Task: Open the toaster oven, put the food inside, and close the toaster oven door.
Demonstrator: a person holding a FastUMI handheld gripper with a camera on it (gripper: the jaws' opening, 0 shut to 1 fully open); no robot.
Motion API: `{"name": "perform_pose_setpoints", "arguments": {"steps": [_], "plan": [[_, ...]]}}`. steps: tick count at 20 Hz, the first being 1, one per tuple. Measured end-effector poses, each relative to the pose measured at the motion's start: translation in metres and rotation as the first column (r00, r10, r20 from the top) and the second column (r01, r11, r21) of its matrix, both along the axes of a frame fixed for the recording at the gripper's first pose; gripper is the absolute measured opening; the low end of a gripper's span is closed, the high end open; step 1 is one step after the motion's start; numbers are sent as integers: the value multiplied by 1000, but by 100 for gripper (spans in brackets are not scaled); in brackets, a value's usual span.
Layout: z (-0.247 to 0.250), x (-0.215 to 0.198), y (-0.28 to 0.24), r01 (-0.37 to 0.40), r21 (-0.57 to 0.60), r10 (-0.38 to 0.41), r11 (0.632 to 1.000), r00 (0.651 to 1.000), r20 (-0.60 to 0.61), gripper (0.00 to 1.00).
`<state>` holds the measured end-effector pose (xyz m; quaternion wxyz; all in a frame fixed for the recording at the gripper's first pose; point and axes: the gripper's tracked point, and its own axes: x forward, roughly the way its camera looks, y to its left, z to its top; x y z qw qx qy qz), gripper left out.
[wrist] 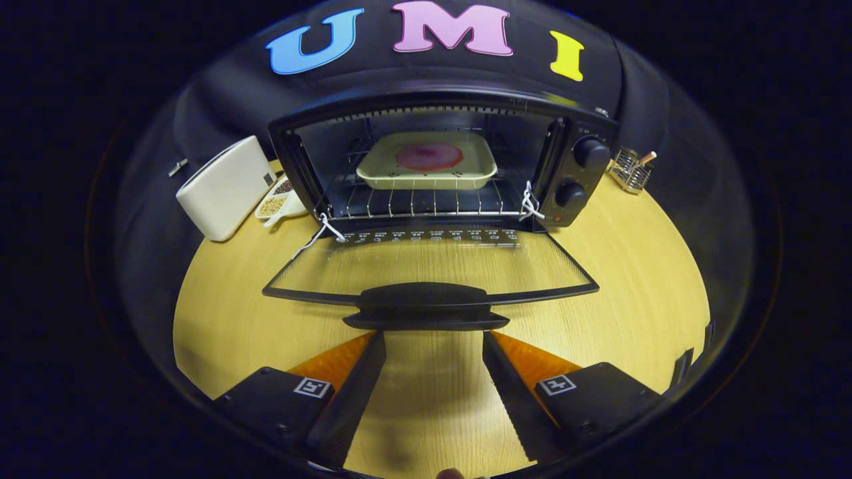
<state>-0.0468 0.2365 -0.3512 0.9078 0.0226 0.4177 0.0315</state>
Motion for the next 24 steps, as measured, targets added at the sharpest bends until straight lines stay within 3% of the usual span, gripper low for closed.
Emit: {"name": "perform_pose_setpoints", "arguments": {"steps": [16, 20, 24], "plan": [[76, 35, 2, -28, -4, 28, 1000, 972, 234, 98], [115, 68, -1, -16, 0, 15, 1000, 944, 328, 98], [157, 71, -9, -11, 15, 4, 1000, 913, 408, 98]]}}
